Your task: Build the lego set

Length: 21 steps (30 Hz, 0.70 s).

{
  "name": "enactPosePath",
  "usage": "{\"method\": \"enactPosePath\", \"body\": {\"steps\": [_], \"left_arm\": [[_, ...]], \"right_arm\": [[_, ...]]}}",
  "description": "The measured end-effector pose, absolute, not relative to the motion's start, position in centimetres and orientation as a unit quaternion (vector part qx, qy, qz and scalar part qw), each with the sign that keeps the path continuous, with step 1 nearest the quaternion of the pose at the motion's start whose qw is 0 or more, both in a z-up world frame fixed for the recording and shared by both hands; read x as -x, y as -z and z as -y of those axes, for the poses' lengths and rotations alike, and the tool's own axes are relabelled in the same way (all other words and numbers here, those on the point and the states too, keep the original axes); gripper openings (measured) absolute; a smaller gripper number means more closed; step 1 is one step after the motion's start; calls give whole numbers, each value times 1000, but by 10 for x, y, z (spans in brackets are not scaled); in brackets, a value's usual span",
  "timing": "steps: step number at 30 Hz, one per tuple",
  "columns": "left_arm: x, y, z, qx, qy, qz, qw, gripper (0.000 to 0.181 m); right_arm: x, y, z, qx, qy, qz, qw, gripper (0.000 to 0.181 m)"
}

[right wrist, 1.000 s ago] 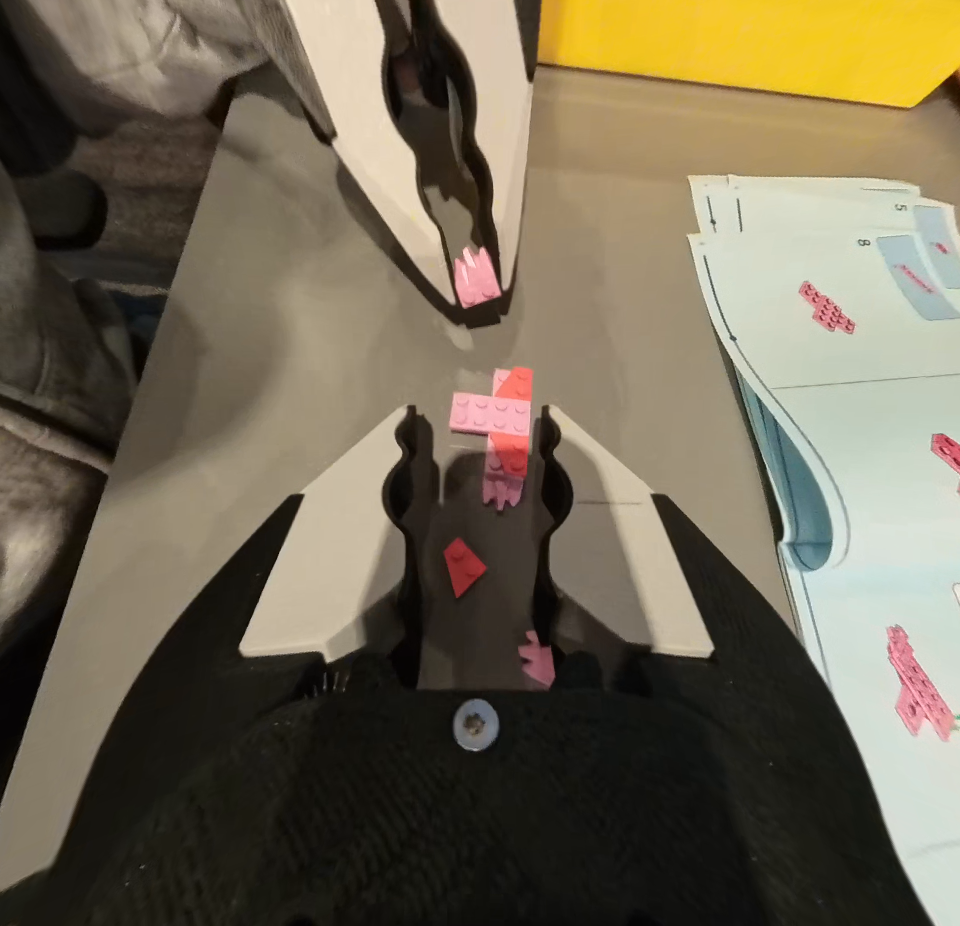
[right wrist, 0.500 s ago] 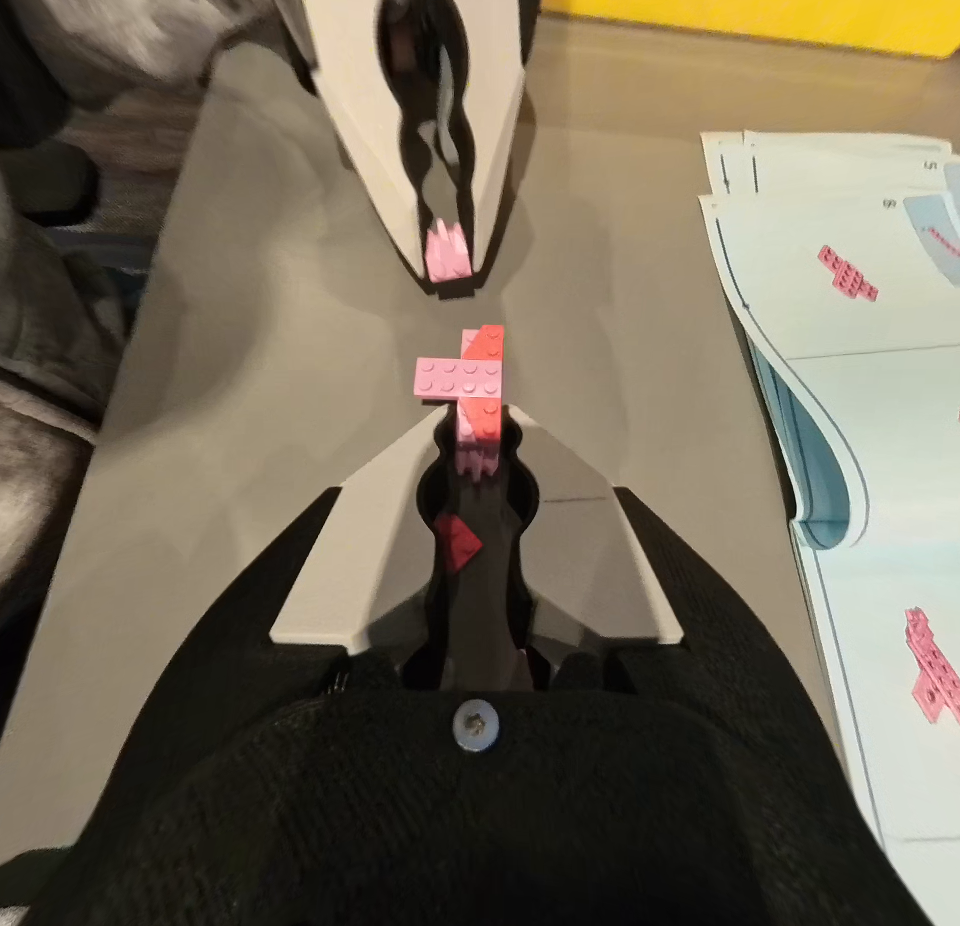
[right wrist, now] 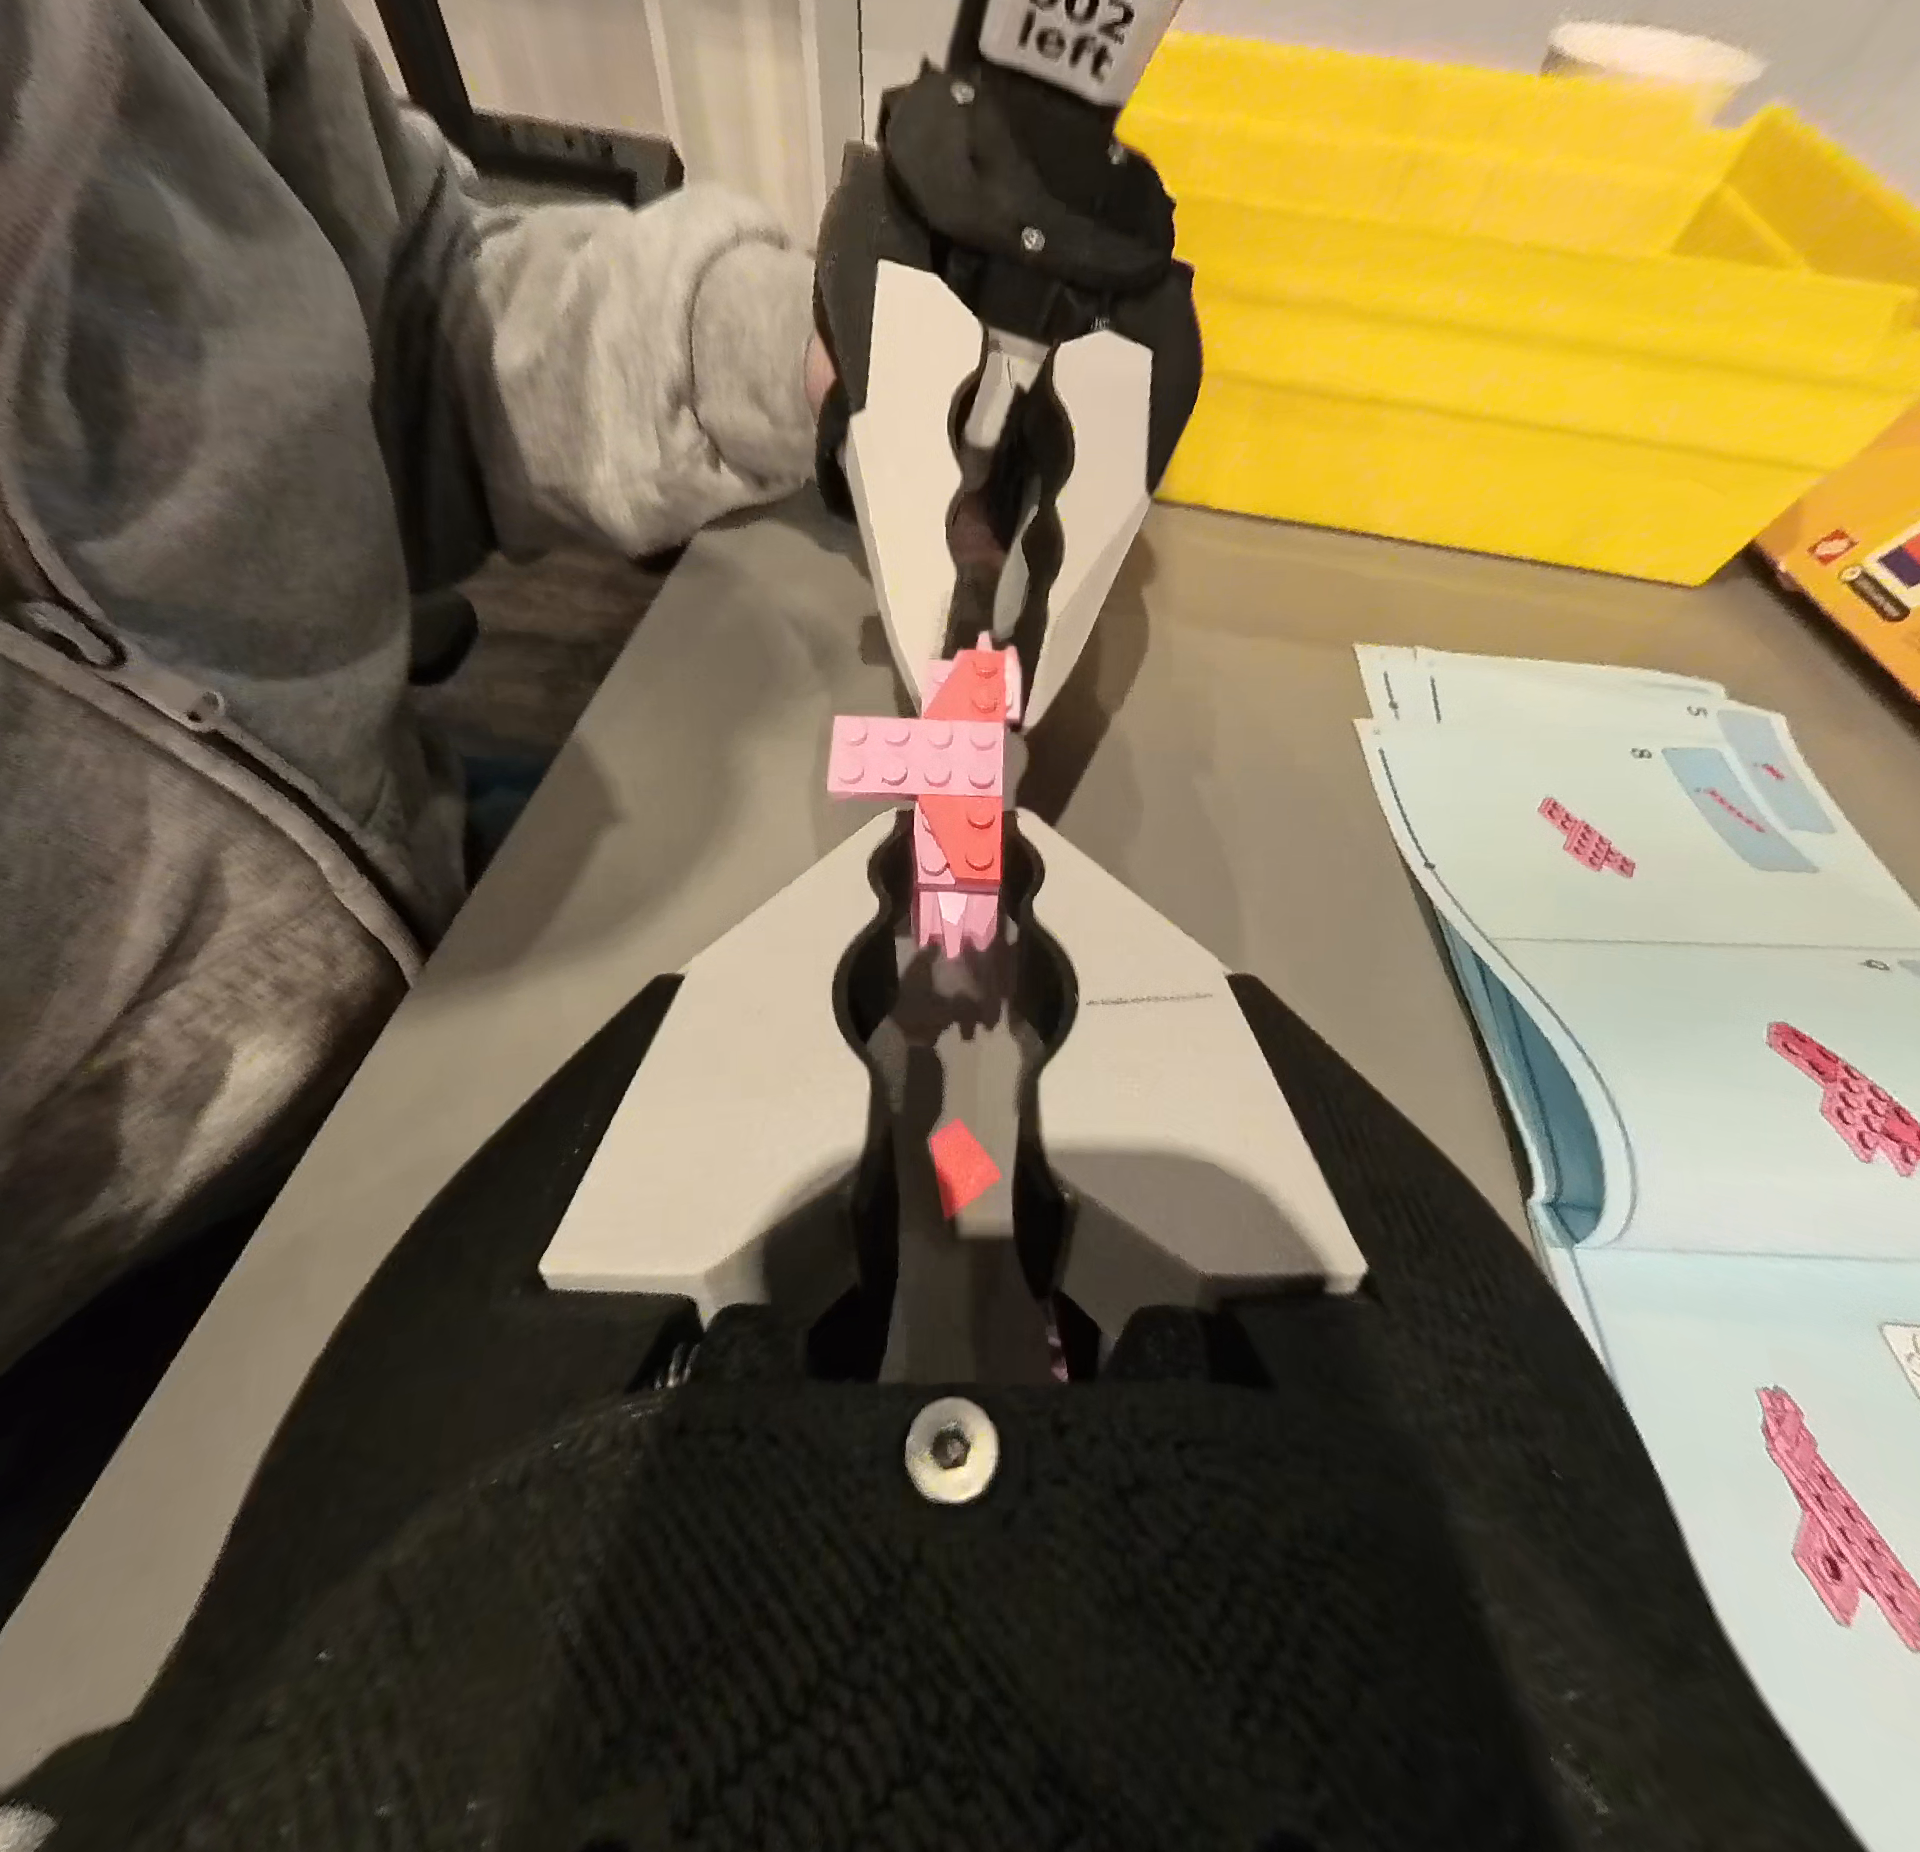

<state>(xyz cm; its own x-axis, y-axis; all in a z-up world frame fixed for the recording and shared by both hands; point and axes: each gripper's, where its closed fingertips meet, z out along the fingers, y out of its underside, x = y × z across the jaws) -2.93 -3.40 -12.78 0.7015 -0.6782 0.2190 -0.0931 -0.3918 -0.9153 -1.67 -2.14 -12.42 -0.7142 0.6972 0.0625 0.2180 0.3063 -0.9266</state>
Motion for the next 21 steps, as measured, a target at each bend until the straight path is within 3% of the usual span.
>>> {"method": "enactPosePath", "body": {"steps": [7,21], "left_arm": [[32,115,31,761,316,-230,518,15],[31,155,32,812,245,-267,457,15]], "right_arm": [[22,132,16,290,-491,777,267,15],[24,175,19,316,-397,830,230,15]]}}
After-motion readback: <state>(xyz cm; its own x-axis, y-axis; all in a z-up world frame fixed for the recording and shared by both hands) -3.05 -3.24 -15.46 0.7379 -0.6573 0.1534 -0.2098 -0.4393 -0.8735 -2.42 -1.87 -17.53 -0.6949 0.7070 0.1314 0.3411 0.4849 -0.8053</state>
